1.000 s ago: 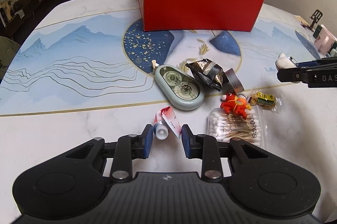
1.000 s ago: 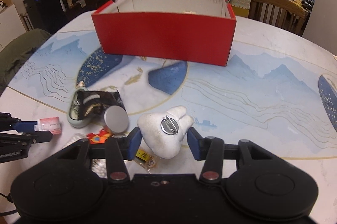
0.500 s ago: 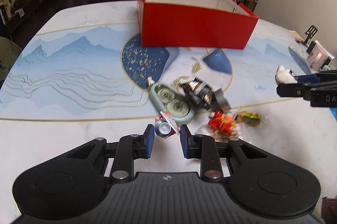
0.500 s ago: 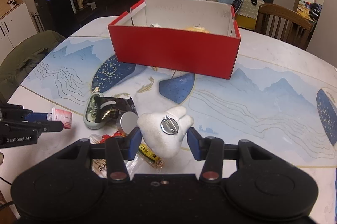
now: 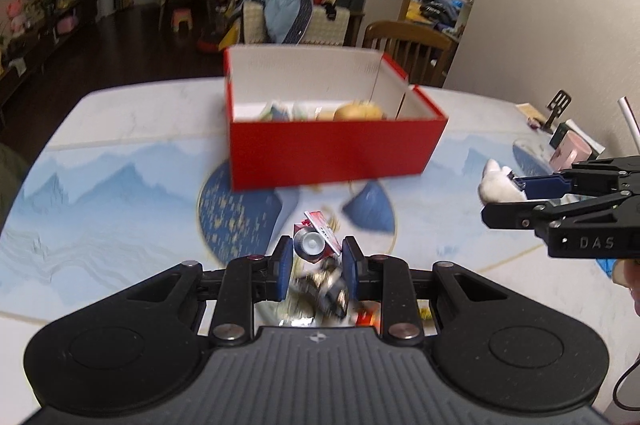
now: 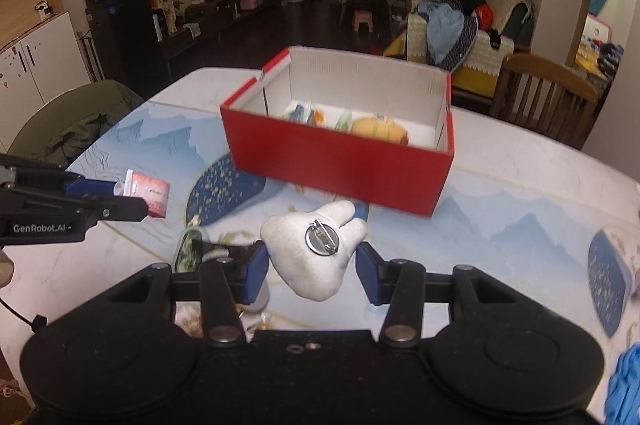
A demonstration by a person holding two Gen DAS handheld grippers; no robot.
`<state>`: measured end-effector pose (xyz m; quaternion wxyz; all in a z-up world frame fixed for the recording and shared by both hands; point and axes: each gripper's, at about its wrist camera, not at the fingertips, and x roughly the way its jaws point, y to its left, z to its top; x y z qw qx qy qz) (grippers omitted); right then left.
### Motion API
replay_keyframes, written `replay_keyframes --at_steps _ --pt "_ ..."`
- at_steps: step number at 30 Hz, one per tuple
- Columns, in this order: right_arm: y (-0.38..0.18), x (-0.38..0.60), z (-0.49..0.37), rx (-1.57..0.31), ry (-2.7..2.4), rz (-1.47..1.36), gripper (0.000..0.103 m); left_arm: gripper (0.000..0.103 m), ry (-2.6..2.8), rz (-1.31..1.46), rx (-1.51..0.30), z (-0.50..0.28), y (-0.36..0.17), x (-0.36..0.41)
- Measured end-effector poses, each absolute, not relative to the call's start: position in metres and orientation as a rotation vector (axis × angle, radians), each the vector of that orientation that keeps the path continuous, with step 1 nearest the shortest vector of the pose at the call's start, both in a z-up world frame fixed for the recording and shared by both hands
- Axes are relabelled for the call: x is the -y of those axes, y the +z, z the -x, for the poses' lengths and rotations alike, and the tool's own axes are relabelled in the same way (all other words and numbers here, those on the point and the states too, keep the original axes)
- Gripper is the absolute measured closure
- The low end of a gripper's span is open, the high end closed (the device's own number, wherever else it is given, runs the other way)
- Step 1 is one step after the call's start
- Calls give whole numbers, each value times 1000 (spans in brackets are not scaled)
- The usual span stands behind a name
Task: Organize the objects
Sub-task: 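Carry the pink tube and heart plush with both tools into the red shoebox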
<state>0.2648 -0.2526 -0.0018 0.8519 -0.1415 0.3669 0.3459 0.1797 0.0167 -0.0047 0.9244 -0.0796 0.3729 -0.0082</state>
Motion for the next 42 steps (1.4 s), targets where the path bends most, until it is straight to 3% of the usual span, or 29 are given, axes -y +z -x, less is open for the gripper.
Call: replay_keyframes --at_steps 20,42 --pt "31 227 -335 -615 691 333 56 78 -40 1 -660 -272 40 -6" --pt "-19 185 -436 -728 650 344 56 78 -16 -20 -810 -384 -3 -10"
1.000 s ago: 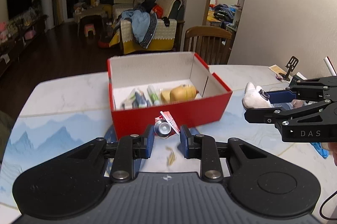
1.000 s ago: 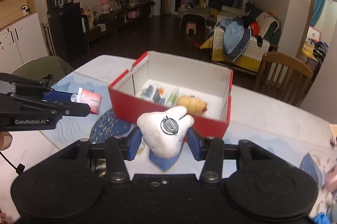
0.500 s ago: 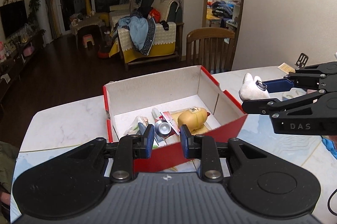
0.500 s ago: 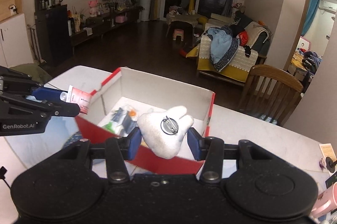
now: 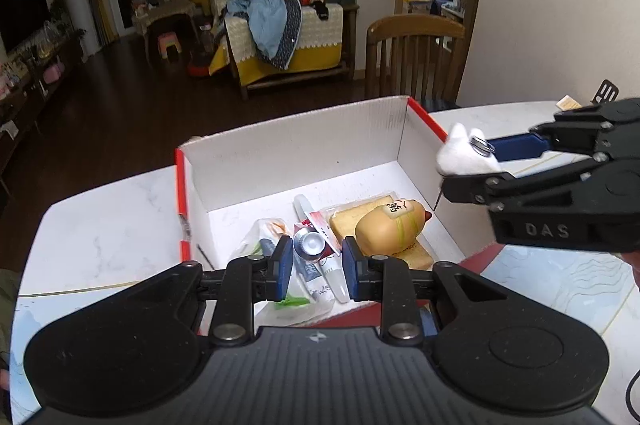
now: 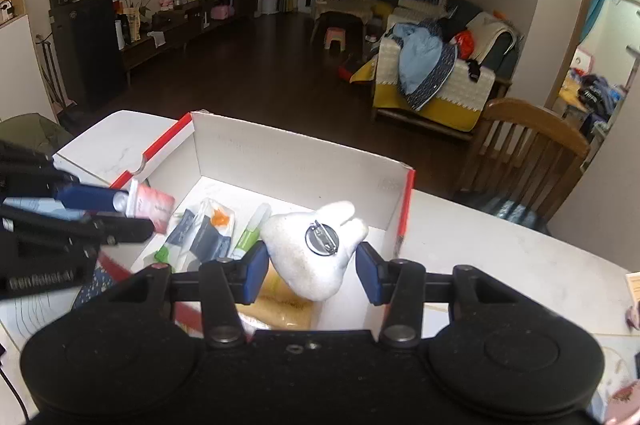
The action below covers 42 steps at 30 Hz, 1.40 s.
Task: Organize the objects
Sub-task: 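Carry the pink tube and heart plush with both tools into the red shoebox, then lower the tube and plush into the box and open both tools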
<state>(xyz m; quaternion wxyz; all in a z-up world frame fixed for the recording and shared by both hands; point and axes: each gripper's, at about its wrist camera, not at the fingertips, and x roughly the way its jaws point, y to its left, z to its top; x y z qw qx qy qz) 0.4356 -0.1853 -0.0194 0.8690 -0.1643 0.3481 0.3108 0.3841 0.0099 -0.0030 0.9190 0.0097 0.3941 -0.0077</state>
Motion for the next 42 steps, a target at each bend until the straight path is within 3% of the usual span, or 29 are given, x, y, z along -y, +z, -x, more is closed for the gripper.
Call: replay_keyframes --at_steps 24,42 --pt "-76 138 -506 -938 603 334 55 78 -33 -55 -975 -456 -64 0" --pt "-84 134 -512 -966 595 340 50 76 -42 30 -1048 -470 -80 -4"
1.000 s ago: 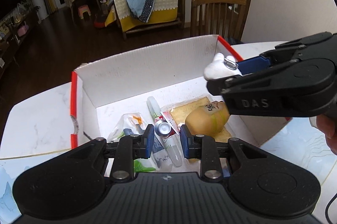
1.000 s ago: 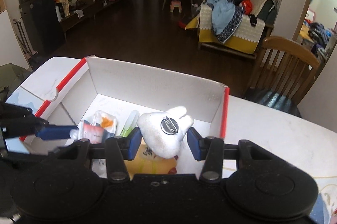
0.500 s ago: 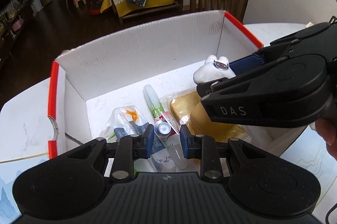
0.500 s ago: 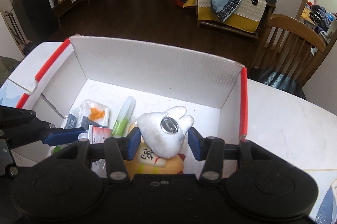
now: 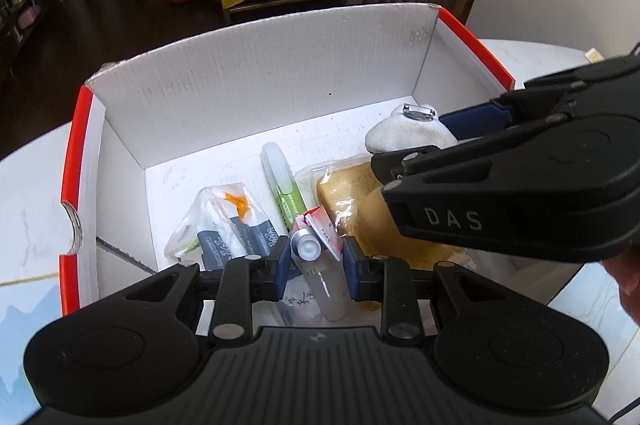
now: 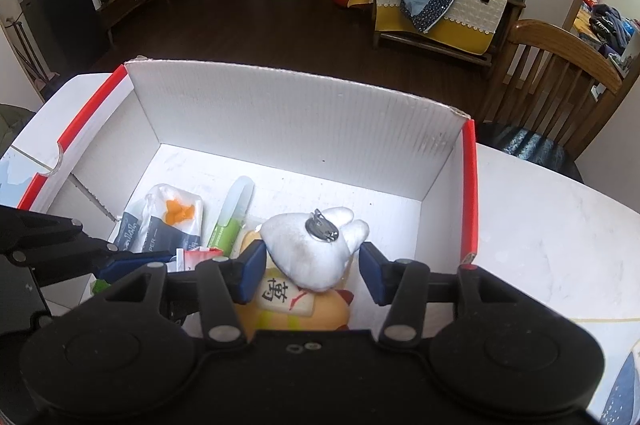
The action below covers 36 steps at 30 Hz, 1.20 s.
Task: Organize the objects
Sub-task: 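Lower the tube and plush into the box and open both tools, then withdraw both tools from the box back toward the table items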
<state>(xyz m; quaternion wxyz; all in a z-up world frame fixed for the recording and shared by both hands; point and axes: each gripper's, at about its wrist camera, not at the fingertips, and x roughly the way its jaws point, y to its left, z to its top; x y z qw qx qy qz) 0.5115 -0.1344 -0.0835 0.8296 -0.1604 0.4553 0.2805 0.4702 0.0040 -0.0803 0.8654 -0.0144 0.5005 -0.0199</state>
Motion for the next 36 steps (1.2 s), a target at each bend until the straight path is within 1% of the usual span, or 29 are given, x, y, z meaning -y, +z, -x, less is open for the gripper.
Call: replay_keyframes --at_steps 3,7,9,10,11,12,13,18,20,23,26,28,33,36 --pt "-83 135 -512 -966 593 344 46 74 -39 47 -1055 -469 -81 -5" --pt "-78 138 -511 -956 590 334 39 73 -33 65 -1050 -466 -79 -7" --pt "-75 139 -509 -951 595 320 39 72 -31 69 -1043 -464 -77 -7" --pt "-73 140 -509 -949 598 313 38 65 -31 69 -1037 -462 -76 -7" --pt "-71 141 -508 -947 599 309 37 45 -34 71 -1032 -461 -74 -8" --pt "-68 142 -507 -942 601 306 36 37 -38 74 -1022 -459 -72 -8" --pt "-66 143 -506 -938 603 305 34 33 -42 76 -1008 -456 -69 -9" --pt "-53 150 -501 -921 621 280 30 33 -44 89 -981 -448 -58 -11" --pt "-46 153 -497 -908 625 271 23 33 -41 86 -972 -444 -53 -11" --pt "-36 158 -492 -889 636 246 20 33 -38 74 -955 -438 -45 -9" --pt "-25 165 -486 -881 647 216 19 33 -36 76 -937 -430 -36 -10" --pt "-18 169 -481 -873 653 208 17 33 -37 81 -927 -424 -31 -11" --pt "-4 177 -466 -851 664 205 16 33 -39 81 -895 -407 -15 -14" --pt "2 182 -456 -836 676 205 12 33 -44 99 -881 -396 -8 -16"
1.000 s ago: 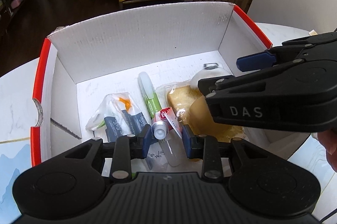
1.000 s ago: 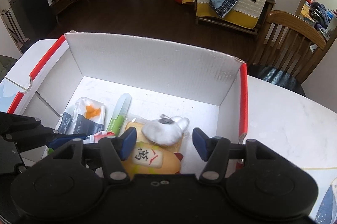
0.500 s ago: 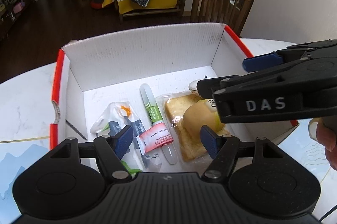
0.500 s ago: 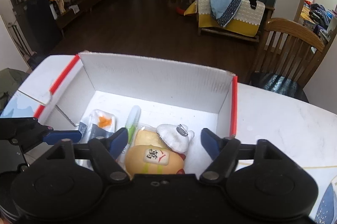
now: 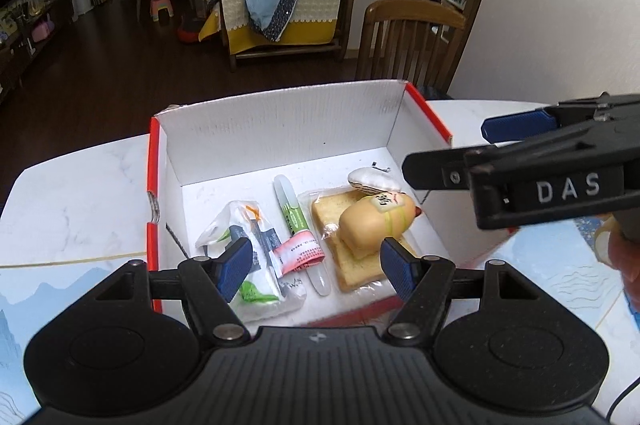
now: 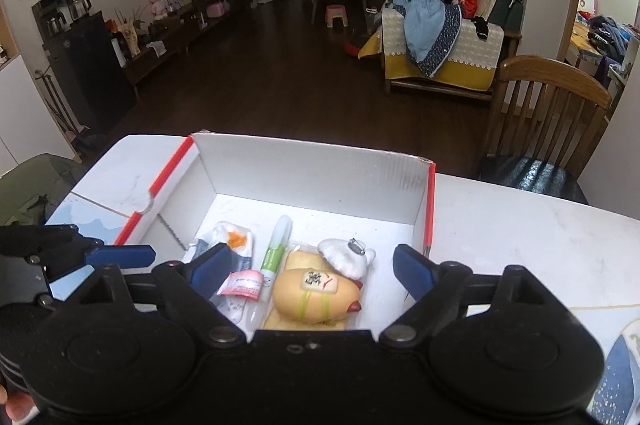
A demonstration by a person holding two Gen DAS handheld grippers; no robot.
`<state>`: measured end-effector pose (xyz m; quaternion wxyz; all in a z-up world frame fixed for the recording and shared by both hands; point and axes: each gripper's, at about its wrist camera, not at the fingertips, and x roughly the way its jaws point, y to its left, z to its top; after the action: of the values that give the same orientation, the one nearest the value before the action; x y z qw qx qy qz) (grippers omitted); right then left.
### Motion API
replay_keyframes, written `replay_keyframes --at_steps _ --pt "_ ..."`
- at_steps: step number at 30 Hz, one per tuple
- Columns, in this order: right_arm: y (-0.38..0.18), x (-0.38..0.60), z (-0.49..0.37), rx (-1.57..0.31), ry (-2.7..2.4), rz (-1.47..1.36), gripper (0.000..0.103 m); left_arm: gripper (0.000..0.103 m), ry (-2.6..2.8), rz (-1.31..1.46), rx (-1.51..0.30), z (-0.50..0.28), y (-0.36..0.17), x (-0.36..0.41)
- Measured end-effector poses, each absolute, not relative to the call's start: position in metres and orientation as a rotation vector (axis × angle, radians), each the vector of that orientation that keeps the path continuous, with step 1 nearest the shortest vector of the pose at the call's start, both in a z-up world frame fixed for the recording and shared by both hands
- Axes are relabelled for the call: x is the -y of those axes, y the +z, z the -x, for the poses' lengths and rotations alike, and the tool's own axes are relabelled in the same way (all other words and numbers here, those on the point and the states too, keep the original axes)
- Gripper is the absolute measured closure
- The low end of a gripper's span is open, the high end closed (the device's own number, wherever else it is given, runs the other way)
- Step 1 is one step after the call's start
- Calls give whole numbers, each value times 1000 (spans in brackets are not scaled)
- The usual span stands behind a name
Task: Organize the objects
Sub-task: 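Withdraw both tools from the box back toward the table items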
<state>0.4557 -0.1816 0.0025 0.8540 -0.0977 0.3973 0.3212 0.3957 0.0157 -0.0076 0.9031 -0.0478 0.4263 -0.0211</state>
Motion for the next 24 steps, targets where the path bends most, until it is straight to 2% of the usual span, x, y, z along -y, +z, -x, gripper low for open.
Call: replay_keyframes --at_steps 7,11,22,24 --pt "16 189 -426 -805 725 203 5 33 -52 105 -855 -367 7 -14" --pt "23 196 -407 -788 757 201 1 23 -53 109 -837 -350 15 -15" --pt "44 218 -356 -744 806 166 1 18 -85 106 -803 -302 28 -12" --pt "47 223 -348 -737 811 154 1 14 -85 104 -796 -293 30 -10"
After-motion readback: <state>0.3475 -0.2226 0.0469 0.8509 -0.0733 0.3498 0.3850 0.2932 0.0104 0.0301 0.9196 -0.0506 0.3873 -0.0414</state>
